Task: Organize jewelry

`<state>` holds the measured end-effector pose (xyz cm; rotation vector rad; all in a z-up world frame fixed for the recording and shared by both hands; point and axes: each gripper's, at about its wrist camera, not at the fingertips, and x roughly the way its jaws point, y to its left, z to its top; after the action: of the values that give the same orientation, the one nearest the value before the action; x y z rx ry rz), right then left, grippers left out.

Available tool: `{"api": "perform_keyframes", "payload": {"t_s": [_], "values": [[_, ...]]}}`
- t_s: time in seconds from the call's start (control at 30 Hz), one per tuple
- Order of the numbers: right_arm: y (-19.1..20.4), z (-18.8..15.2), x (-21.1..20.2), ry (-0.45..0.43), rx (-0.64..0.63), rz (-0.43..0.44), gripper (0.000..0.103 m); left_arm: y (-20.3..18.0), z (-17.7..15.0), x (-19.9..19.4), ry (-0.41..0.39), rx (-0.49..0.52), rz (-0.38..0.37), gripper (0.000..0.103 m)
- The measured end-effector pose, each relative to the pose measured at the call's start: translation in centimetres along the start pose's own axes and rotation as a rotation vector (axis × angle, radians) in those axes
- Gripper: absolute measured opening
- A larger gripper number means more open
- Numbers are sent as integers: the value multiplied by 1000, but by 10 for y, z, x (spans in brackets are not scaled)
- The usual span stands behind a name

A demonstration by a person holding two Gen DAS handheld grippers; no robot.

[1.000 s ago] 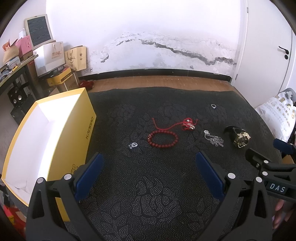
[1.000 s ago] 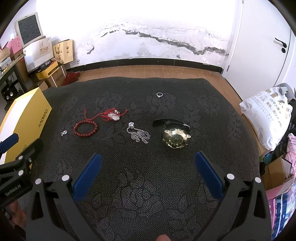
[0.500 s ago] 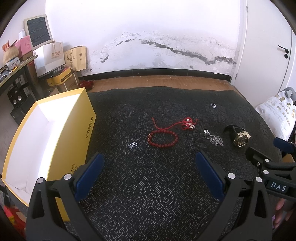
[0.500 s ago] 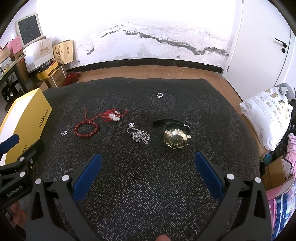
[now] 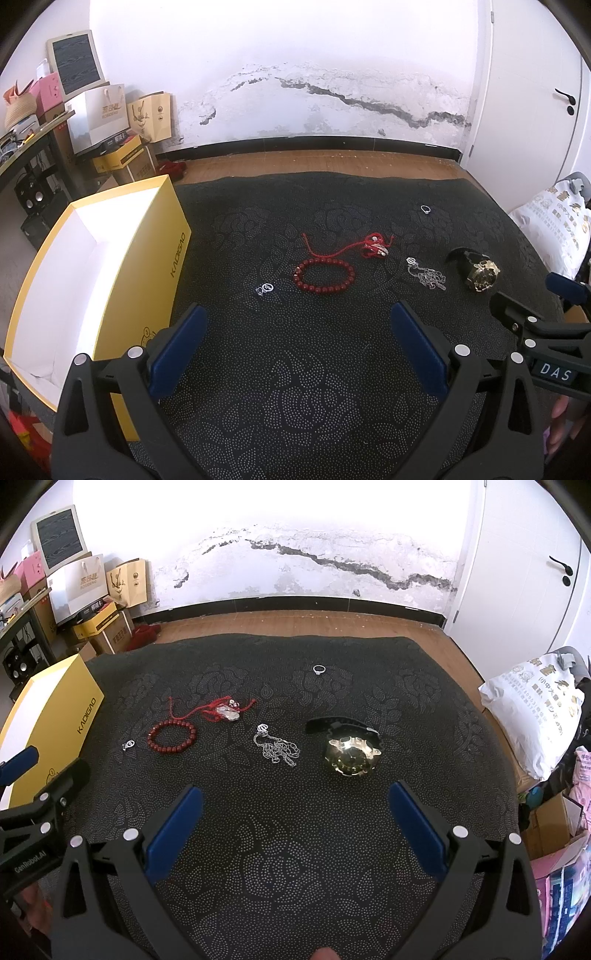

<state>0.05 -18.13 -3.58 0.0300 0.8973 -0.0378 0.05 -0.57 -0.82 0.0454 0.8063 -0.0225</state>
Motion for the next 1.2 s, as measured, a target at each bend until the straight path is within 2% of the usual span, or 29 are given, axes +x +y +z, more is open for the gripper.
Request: {"api": "perform_keyframes", "payload": {"t_s": [1.0,1.2], "values": [[-5,1,8,7,14,0,97,6,-6,13,38,-11,2,97],[-15,5,15,16,40,10,97,13,-10,32,69,-34,-49,97]]}}
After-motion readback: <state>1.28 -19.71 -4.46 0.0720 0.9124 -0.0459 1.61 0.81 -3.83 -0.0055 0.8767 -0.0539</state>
